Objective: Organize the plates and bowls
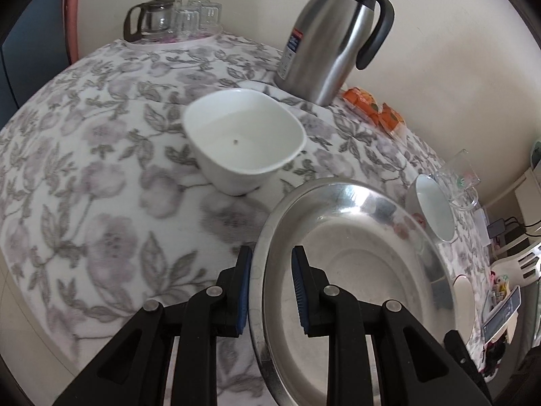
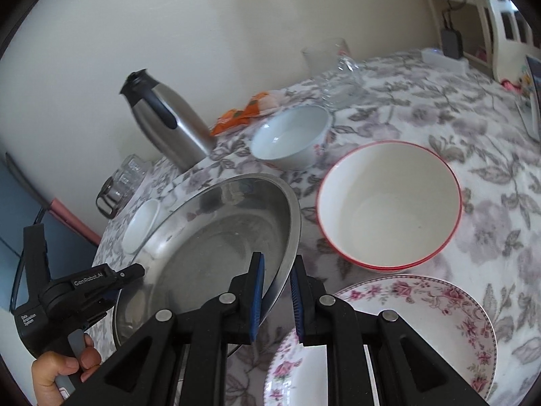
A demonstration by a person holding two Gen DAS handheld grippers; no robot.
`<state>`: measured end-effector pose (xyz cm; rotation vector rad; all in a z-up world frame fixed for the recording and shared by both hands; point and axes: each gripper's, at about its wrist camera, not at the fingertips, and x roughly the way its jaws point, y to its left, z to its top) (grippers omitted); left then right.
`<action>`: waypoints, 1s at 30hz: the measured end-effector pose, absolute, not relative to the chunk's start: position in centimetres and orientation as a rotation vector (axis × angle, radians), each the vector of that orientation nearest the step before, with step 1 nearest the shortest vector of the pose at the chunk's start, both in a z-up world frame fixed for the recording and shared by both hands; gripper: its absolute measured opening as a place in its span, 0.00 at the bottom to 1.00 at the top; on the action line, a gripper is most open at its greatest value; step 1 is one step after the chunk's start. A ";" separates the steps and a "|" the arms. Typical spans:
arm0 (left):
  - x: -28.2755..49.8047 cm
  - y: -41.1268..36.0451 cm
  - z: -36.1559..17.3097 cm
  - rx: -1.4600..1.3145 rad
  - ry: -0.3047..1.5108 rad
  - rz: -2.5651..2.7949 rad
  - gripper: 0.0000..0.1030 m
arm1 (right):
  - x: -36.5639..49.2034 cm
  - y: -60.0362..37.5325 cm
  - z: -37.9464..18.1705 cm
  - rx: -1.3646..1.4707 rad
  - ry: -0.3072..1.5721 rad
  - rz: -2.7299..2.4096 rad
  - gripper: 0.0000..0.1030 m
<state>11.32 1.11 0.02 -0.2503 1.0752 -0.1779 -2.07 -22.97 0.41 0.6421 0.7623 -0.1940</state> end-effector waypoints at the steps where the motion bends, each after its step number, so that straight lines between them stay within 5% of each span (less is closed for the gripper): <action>1: 11.5 0.8 0.0 -0.252 1.075 -0.182 0.24 | -2.0 -23.2 0.2 0.647 0.768 -0.199 0.16; 30: 14.1 0.4 -2.7 -0.239 1.094 -0.144 0.24 | 0.7 -22.0 -1.4 0.516 0.820 -0.236 0.16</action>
